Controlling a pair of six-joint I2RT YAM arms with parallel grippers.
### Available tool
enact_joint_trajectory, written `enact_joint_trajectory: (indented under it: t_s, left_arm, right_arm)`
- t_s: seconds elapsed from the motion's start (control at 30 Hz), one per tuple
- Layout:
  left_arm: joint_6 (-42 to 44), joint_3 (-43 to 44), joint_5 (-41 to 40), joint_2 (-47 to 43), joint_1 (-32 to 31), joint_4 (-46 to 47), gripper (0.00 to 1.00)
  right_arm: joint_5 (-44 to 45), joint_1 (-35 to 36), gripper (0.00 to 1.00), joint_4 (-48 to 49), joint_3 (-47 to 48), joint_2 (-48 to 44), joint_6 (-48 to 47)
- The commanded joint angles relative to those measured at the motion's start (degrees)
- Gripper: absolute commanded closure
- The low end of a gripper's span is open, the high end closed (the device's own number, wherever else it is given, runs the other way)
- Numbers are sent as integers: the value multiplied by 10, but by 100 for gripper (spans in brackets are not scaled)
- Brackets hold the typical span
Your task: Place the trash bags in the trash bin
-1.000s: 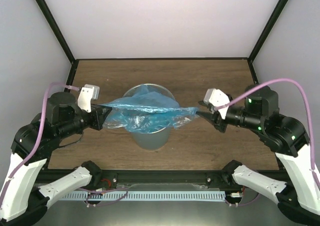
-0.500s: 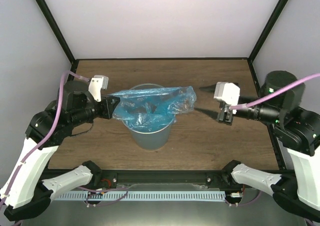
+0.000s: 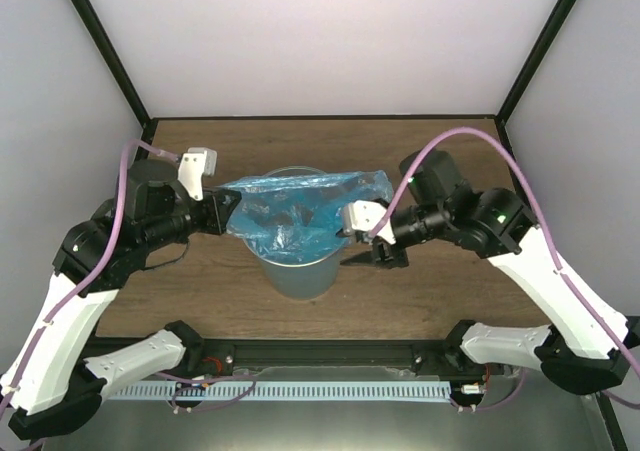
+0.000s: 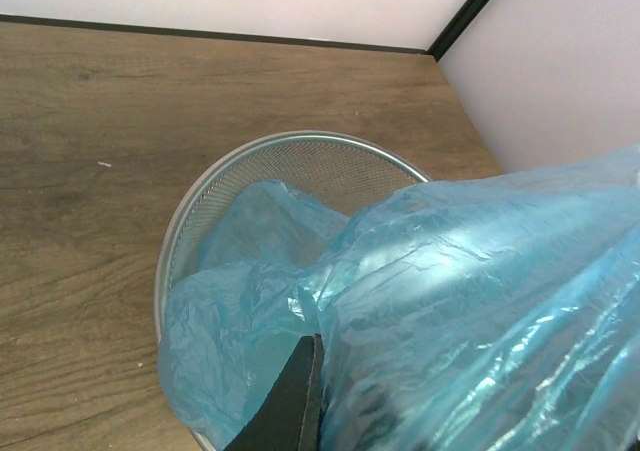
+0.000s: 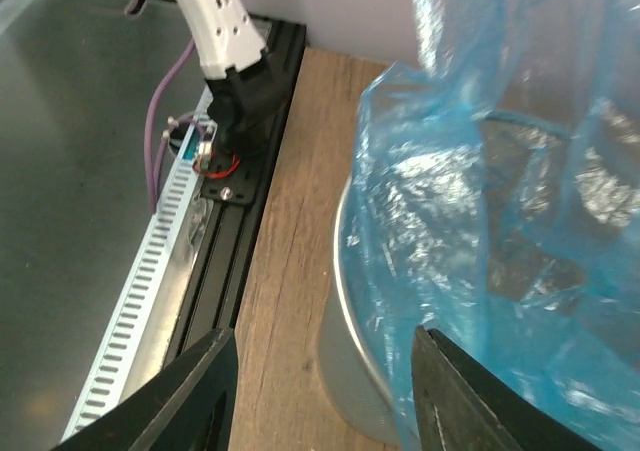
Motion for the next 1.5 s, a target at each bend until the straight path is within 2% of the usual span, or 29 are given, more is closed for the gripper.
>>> enact_joint_trajectory:
  t_s: [0.0, 0.13, 0.5, 0.67, 0.77, 1.1, 1.2, 1.3, 1.33, 1.47]
  left_arm:
    - [-3, 6, -1, 2, 2, 7, 96]
    - [-2, 7, 2, 6, 2, 10, 96]
    - [-1, 2, 8, 7, 2, 16, 96]
    - [1, 2, 10, 7, 2, 14, 96]
    - [2, 3, 9, 8, 2, 14, 96]
    - [4, 1, 4, 2, 2, 14, 96]
    - [3, 1, 2, 0, 2, 13, 96]
    - [2, -2, 2, -2, 2, 10, 96]
    - [2, -4, 1, -3, 2, 8, 96]
    - [3, -14, 7, -4, 2, -17, 96]
  right_arm:
    - [83, 52, 50, 46, -31, -2, 15]
    - [123, 75, 47, 51, -37, 13, 10]
    - [217, 110, 47, 59, -41, 65, -2]
    - [223, 110, 52, 72, -43, 66, 2]
    - [220, 110, 58, 67, -43, 70, 3]
    - [222, 110, 60, 62, -56, 78, -2]
    - [226, 110, 70, 63, -59, 81, -1]
    - [225, 111, 95, 71, -50, 76, 4]
    - [224, 110, 99, 75, -45, 70, 6]
    - [202, 111, 99, 67, -22, 44, 14]
